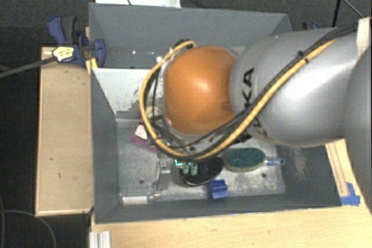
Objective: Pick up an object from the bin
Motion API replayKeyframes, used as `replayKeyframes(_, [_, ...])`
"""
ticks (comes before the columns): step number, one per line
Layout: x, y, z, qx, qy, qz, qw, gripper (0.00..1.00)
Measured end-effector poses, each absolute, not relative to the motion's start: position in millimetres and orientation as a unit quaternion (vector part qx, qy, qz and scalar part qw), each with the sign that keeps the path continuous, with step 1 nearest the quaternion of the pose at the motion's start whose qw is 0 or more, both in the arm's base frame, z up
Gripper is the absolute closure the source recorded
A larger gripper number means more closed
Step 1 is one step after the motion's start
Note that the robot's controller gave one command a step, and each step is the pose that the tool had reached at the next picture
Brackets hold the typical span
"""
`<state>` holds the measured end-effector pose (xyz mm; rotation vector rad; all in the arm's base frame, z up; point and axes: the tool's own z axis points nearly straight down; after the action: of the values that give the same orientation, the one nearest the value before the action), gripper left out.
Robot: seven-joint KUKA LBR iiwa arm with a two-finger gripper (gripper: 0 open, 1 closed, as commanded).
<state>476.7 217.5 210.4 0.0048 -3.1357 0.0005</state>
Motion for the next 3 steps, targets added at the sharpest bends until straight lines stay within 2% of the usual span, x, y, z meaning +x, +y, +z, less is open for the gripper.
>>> replayKeyframes(1, [505.1,155,213,-0.135,-0.991,0.0,-0.002,0.0])
replayKeyframes(2, [509.5,95,157,-0.162,-0.987,0.002,0.002,0.0])
replayKeyframes(3, [489.7,82,67,-0.193,-0.981,0.001,0.005,0.0])
